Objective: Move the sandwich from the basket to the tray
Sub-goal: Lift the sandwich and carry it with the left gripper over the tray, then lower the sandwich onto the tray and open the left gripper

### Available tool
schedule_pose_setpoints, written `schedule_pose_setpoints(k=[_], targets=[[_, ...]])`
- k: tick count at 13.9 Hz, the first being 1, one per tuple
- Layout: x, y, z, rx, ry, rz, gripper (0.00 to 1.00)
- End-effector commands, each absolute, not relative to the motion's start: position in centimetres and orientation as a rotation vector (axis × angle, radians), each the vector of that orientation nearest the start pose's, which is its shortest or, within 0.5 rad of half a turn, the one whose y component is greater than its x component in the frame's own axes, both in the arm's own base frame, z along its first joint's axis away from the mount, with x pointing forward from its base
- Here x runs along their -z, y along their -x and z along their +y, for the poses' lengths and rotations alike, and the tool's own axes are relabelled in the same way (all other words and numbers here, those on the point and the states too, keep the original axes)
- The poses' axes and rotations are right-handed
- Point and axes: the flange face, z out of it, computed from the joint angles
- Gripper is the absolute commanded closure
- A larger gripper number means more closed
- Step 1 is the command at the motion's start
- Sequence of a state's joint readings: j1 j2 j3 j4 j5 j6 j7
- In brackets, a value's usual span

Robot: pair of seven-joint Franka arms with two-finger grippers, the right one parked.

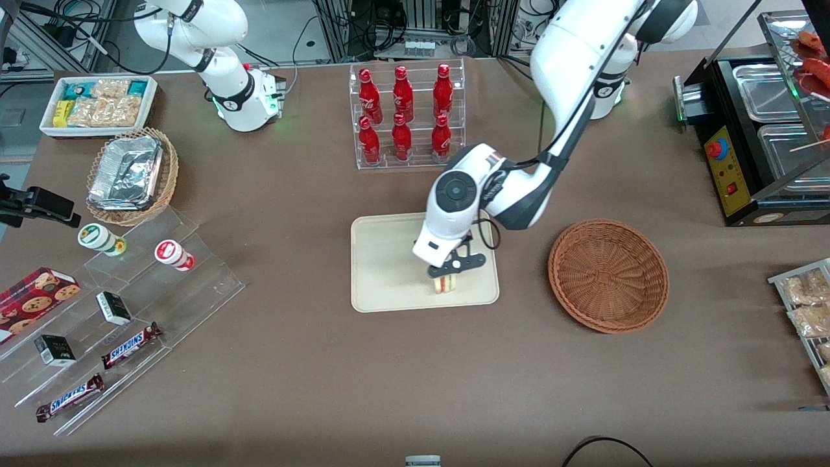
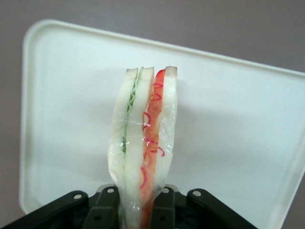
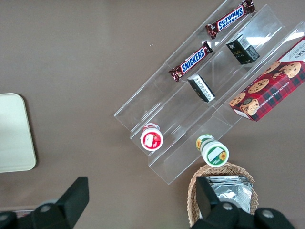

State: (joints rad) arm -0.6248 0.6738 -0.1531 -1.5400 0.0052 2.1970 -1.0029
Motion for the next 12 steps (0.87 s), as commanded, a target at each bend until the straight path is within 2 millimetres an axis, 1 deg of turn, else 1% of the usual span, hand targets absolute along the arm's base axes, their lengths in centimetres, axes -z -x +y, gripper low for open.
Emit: schedule_pose_setpoints(k=[1,3,4,6,11,12], targets=[[-24.8,-50.7,-51.5,-0.128,3.130,-0.436,1.00],[-24.5,-50.2,-52.6,-0.152,3.103,-0.442,1.00],[-24.3,-49.9,-52.8,-0.149,3.087,-0.429,1.00],[-23.8,-49.7,-53.0,-0.121,3.062,-0.433,1.00],[-22.4,-49.9,-52.7,-0.097,3.046,-0.417,1.00],[-22.6,-50.1,-52.9,-0.091,3.050,-0.417,1.00]])
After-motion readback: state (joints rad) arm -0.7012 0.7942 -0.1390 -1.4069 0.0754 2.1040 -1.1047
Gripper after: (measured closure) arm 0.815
